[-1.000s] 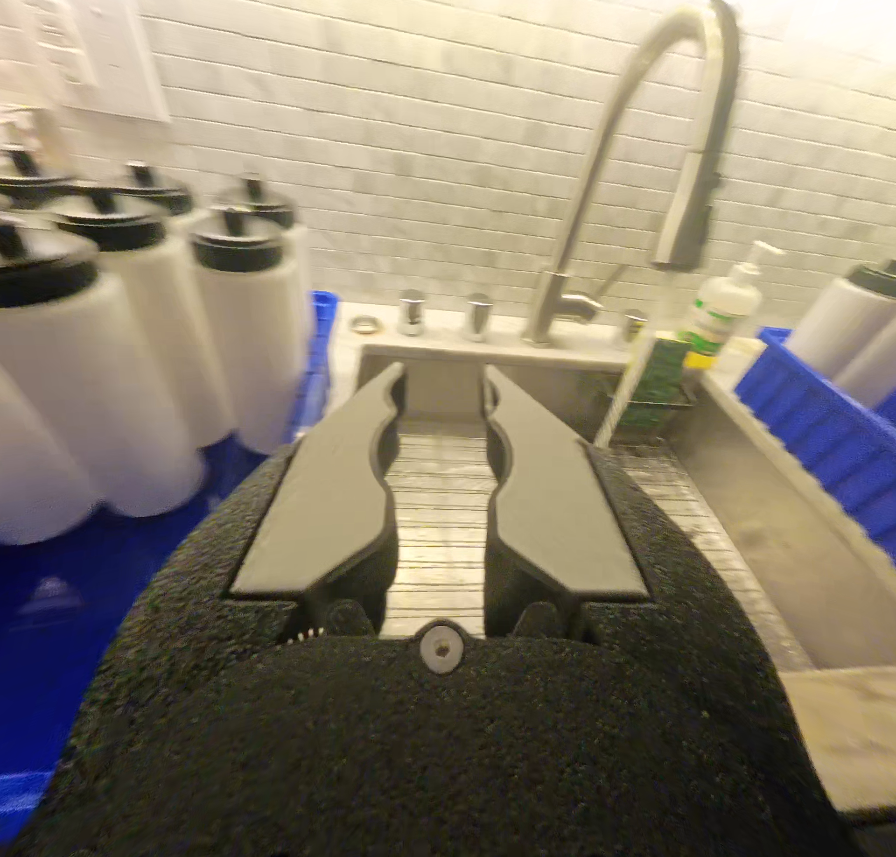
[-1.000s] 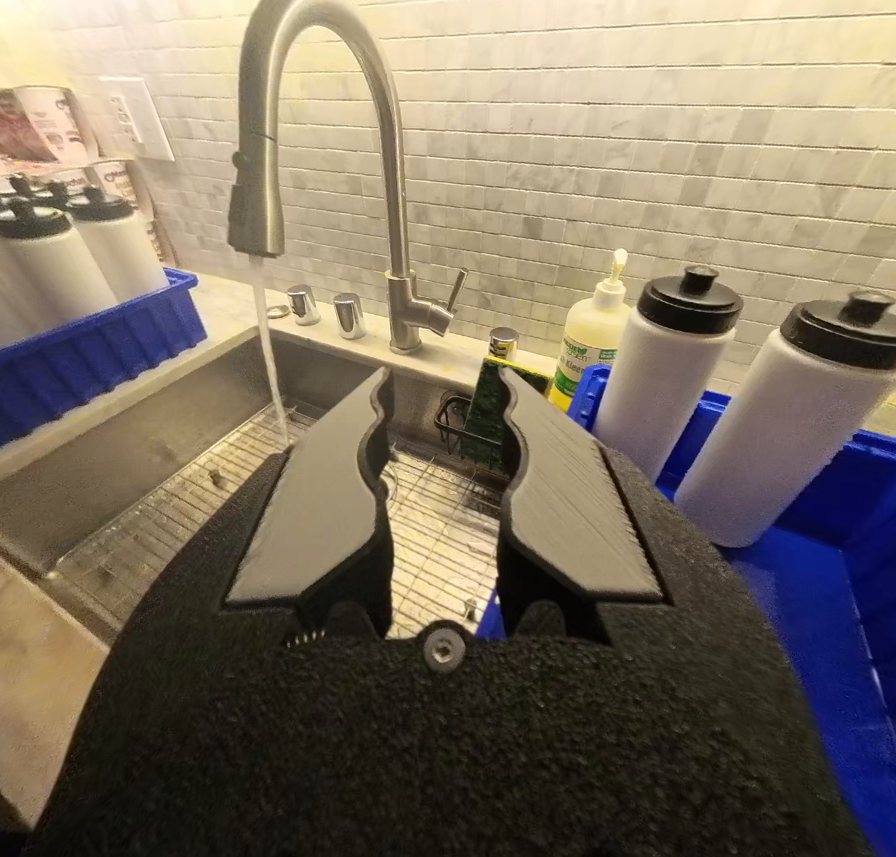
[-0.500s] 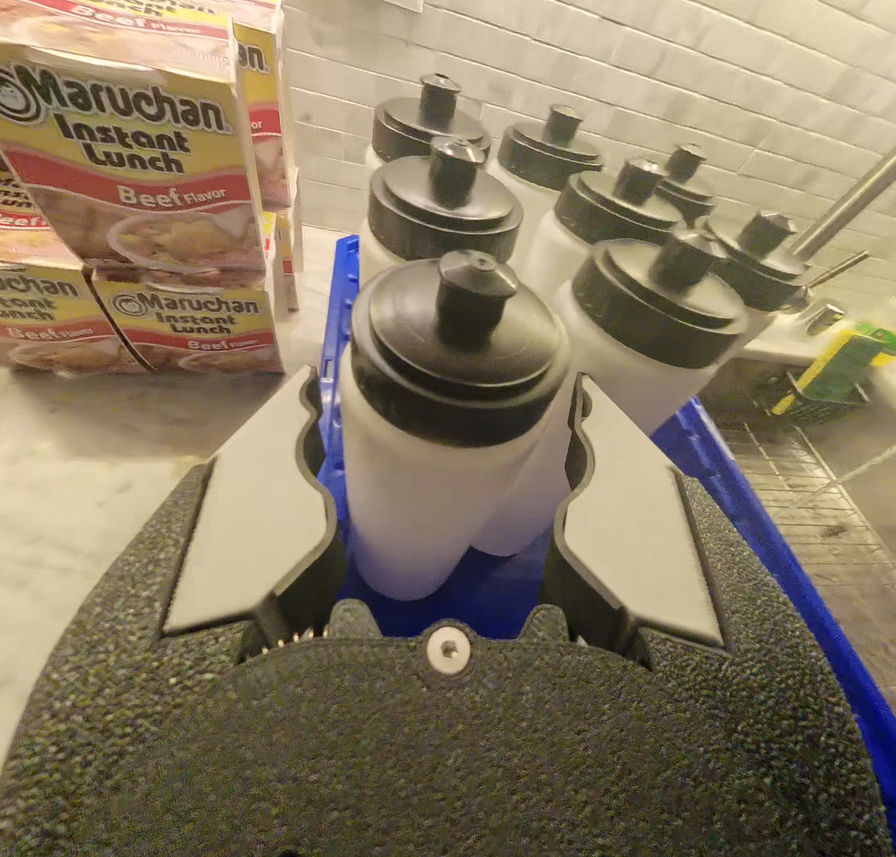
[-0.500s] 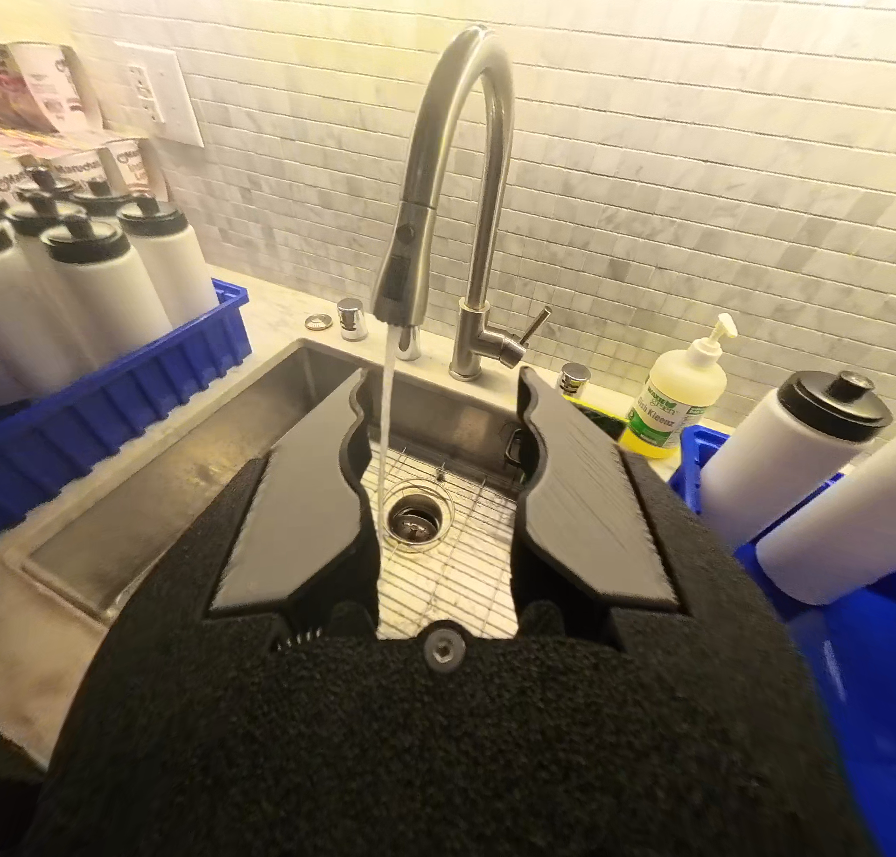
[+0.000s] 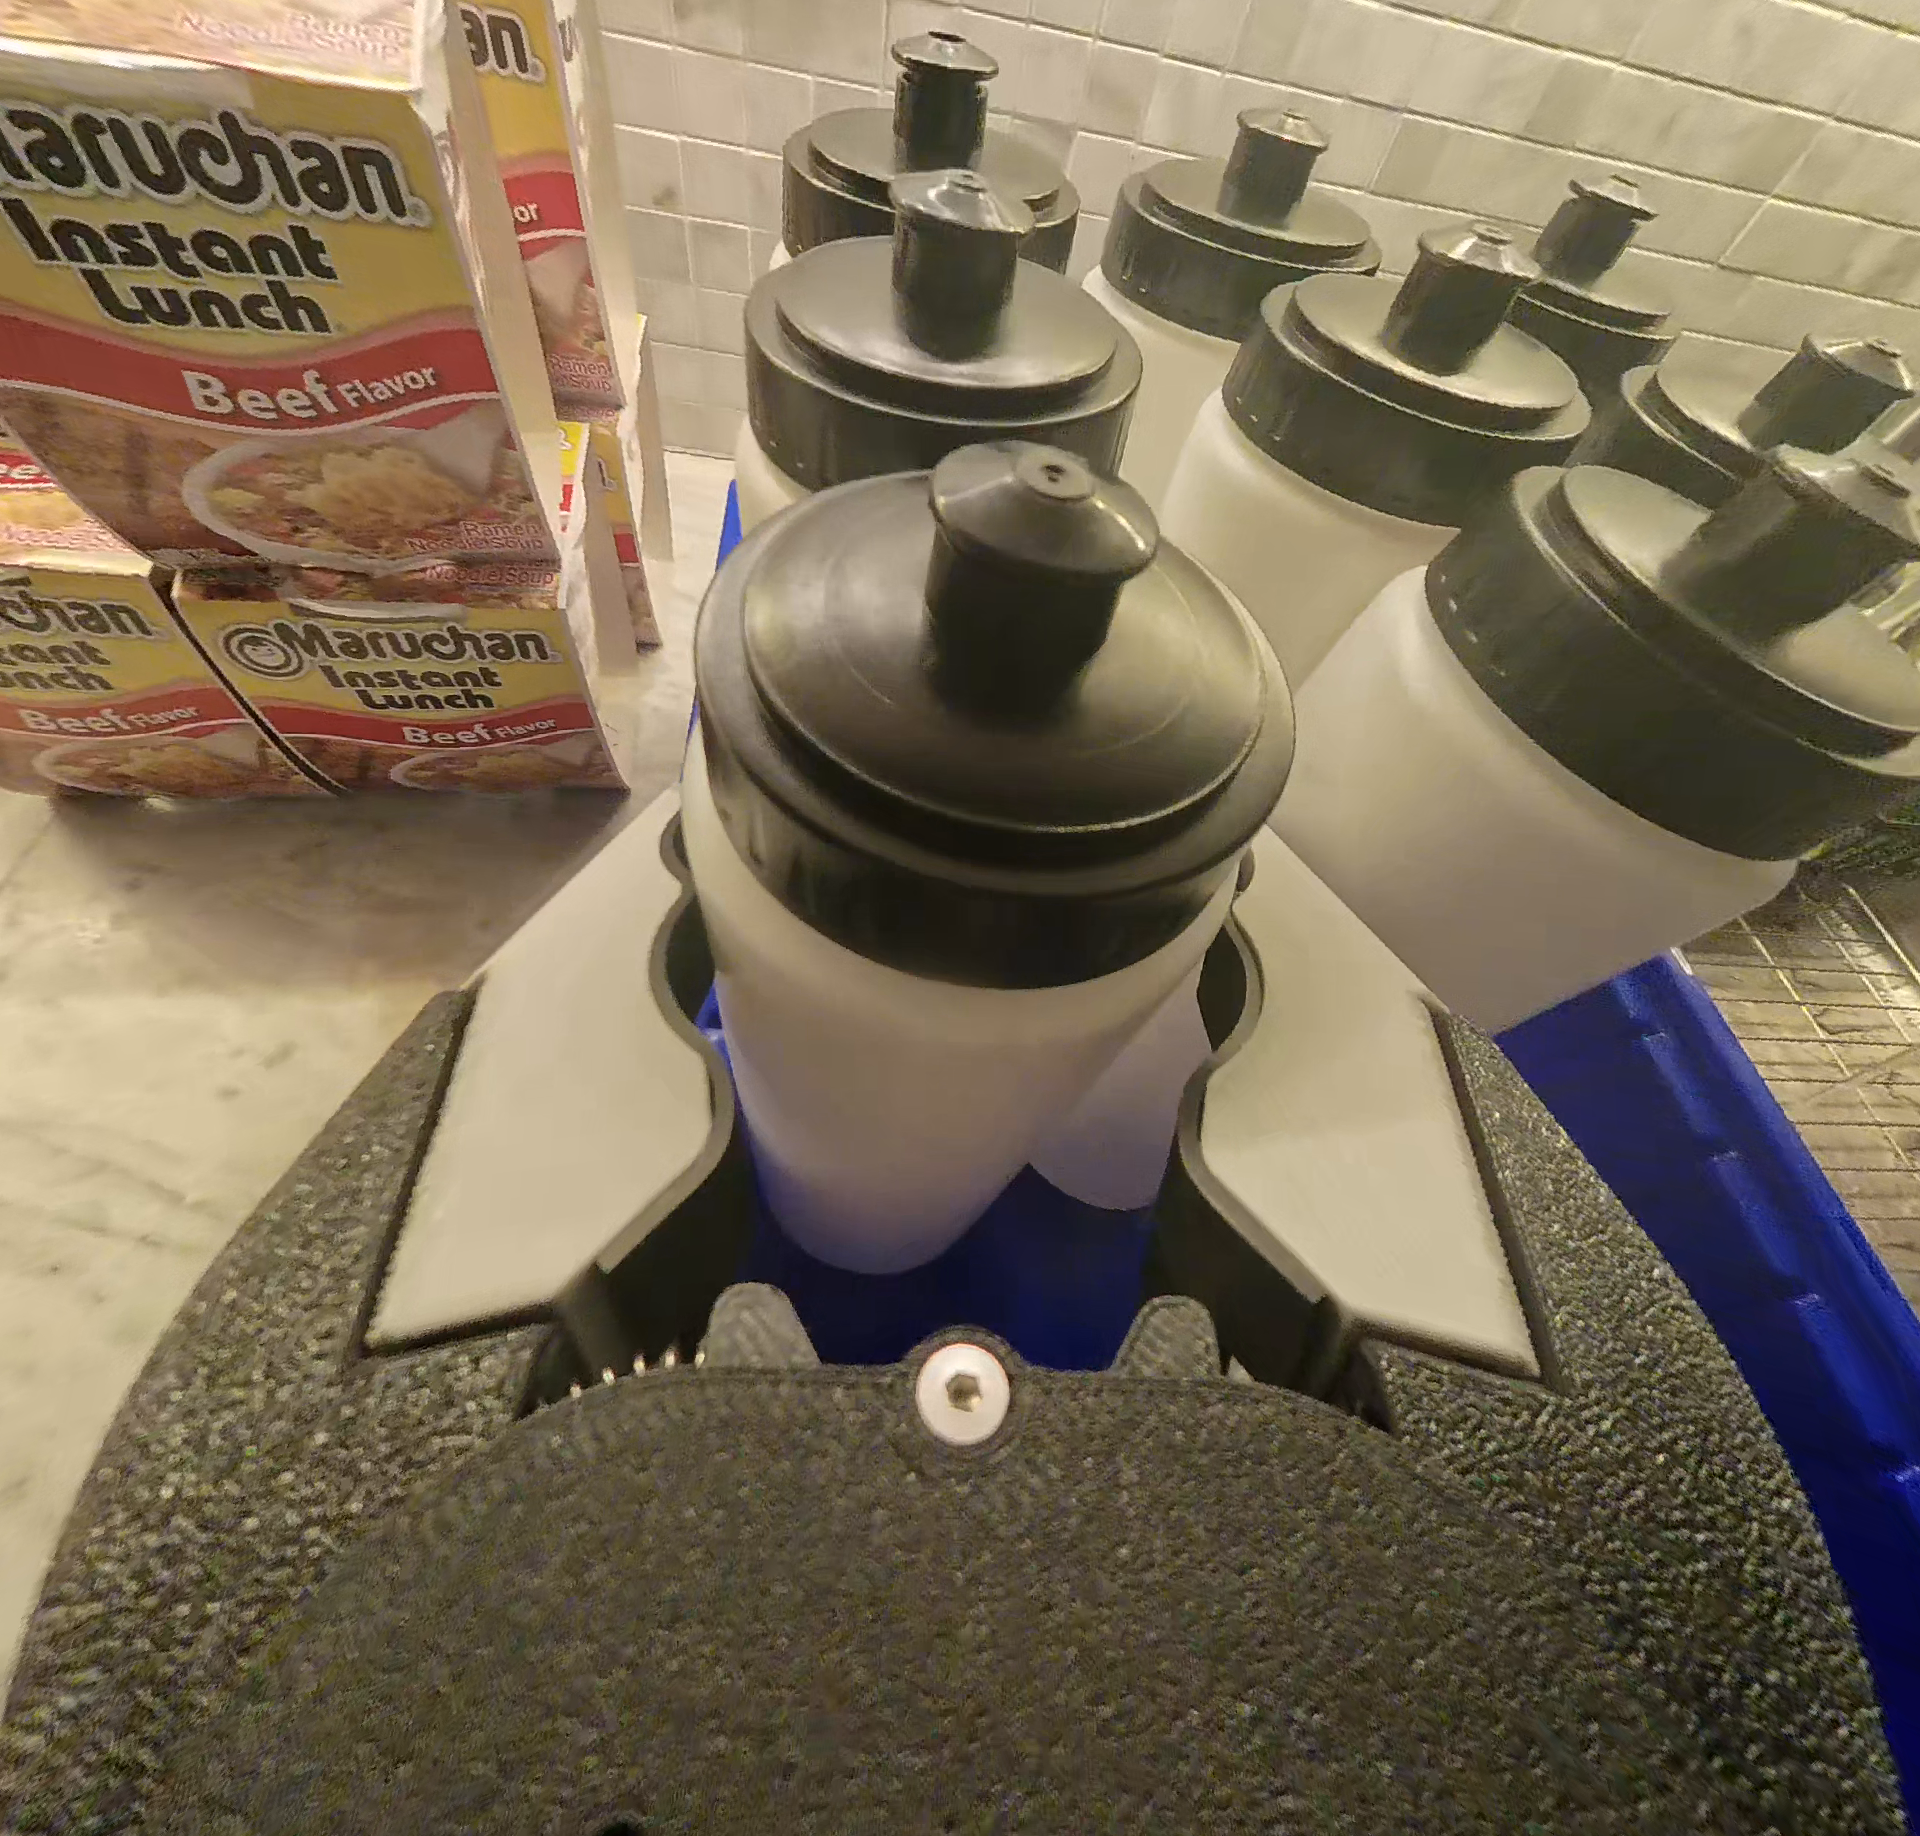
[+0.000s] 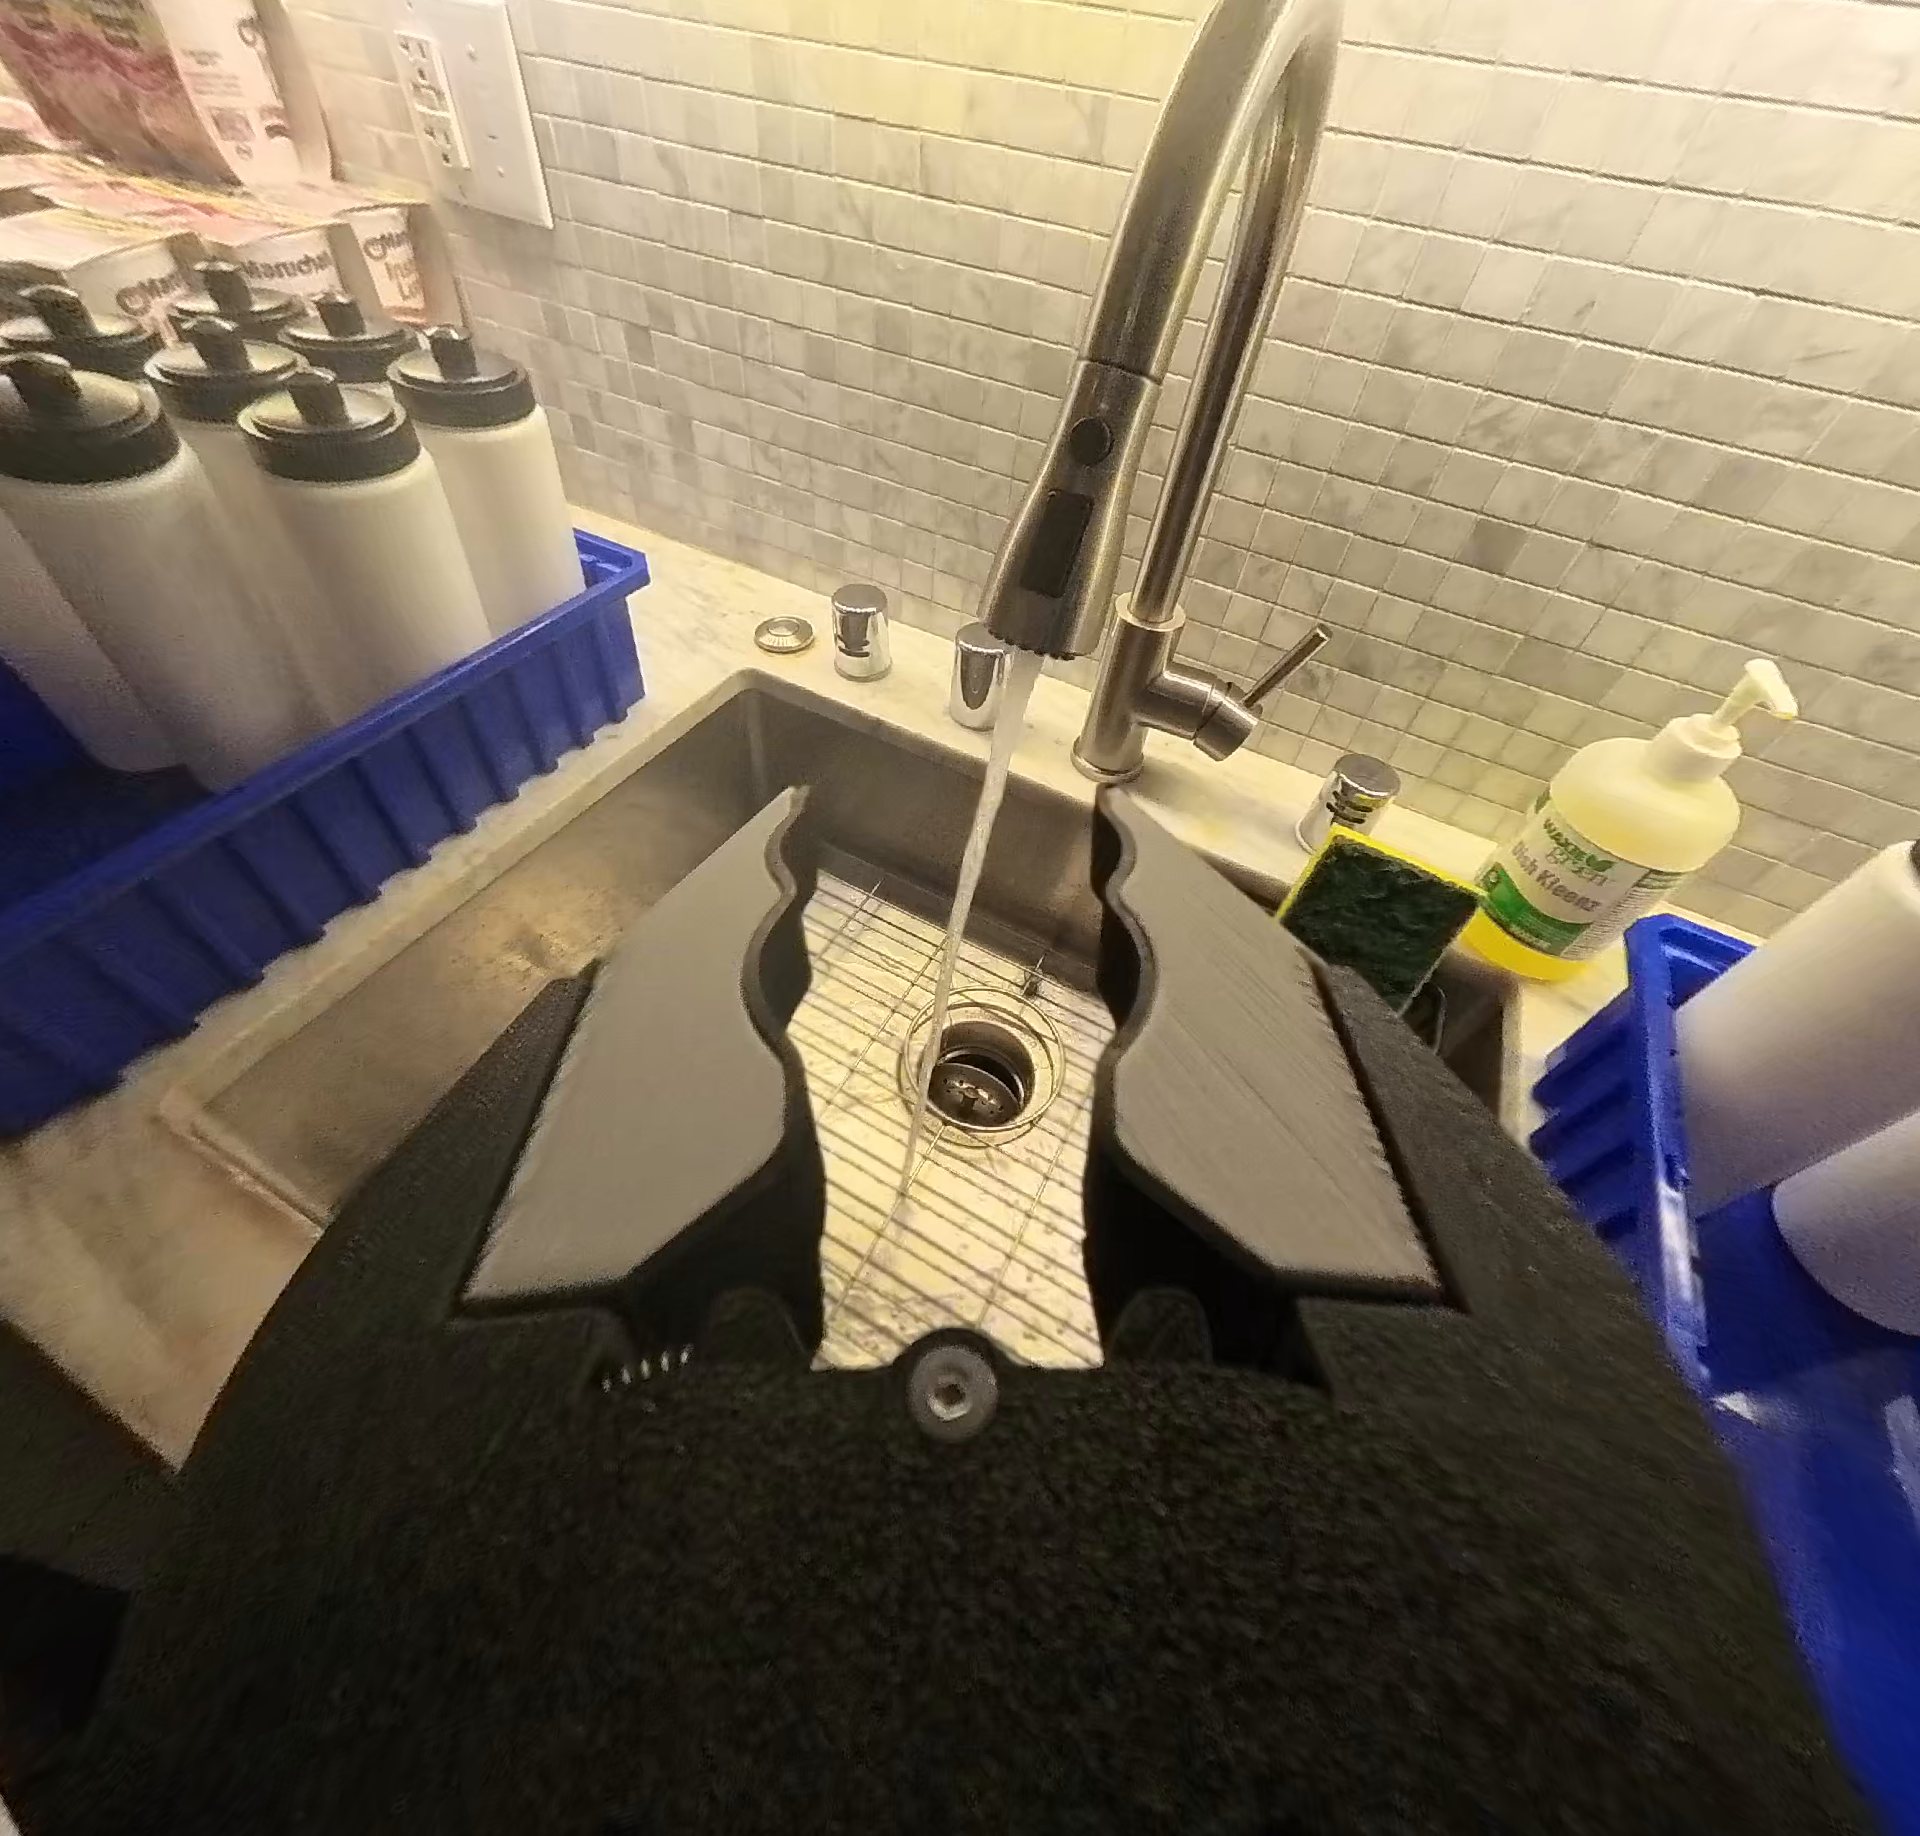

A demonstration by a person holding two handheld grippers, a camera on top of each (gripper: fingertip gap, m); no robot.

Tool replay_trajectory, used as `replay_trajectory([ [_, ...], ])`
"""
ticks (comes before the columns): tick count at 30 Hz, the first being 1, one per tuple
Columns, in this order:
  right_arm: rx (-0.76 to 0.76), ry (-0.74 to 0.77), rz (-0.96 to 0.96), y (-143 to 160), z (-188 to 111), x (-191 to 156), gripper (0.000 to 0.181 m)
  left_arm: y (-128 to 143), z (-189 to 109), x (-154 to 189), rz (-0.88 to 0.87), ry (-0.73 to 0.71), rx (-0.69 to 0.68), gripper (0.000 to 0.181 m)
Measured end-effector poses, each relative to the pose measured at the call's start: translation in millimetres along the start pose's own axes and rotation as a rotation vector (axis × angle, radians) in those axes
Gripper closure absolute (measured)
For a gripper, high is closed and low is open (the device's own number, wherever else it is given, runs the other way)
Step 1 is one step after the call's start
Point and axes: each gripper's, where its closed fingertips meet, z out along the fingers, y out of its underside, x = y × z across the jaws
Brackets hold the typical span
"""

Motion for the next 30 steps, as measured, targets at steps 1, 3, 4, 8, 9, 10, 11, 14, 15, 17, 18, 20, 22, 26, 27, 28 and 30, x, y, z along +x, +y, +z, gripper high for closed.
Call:
replay_trajectory([
  [1,-0.003,-0.008,-0.001,1,1,-2,0.129,-1,-2,0,0.000,-0.005,0.005,0.085],
  [3,-0.003,-0.027,-0.005,2,2,-6,0.129,-6,-8,1,-0.004,-0.011,0.023,0.086],
  [4,0.001,-0.037,-0.007,2,2,-7,0.129,-9,-11,1,-0.004,-0.015,0.030,0.086],
  [8,0.032,-0.075,-0.009,-2,-1,-8,0.130,-26,-30,6,0.006,-0.055,0.065,0.086],
  [9,0.043,-0.083,-0.011,-3,-3,-7,0.130,-31,-37,9,0.010,-0.068,0.075,0.086],
  [10,0.056,-0.090,-0.015,-5,-5,-5,0.130,-36,-45,11,0.017,-0.084,0.083,0.086],
  [11,0.067,-0.100,-0.018,-6,-8,-3,0.130,-41,-54,14,0.022,-0.105,0.088,0.086],
  [14,0.102,-0.139,-0.022,-9,-21,5,0.130,-56,-84,26,0.053,-0.173,0.116,0.086],
  [15,0.111,-0.160,-0.022,-10,-27,7,0.130,-62,-96,33,0.067,-0.196,0.128,0.087],
  [17,0.109,-0.235,-0.019,-10,-39,3,0.125,-74,-121,63,0.095,-0.198,0.152,0.087],
  [18,0.095,-0.291,-0.009,-9,-45,-3,0.120,-79,-132,85,0.112,-0.174,0.161,0.087],
  [20,0.112,-0.392,0.022,-13,-59,-20,0.117,-81,-149,141,0.146,-0.088,0.164,0.087],
  [22,0.130,-0.490,0.056,-20,-74,-44,0.113,-75,-159,206,0.168,0.017,0.167,0.088],
  [26,0.188,-0.599,0.135,-48,-99,-85,0.107,-41,-164,344,0.208,0.195,0.183,0.088],
  [27,0.190,-0.619,0.159,-52,-102,-93,0.104,-29,-163,376,0.213,0.236,0.191,0.089],
  [28,0.171,-0.638,0.182,-51,-103,-101,0.097,-17,-161,408,0.216,0.282,0.197,0.088],
  [30,0.116,-0.664,0.206,-44,-105,-110,0.077,7,-157,462,0.197,0.360,0.200,0.088],
])
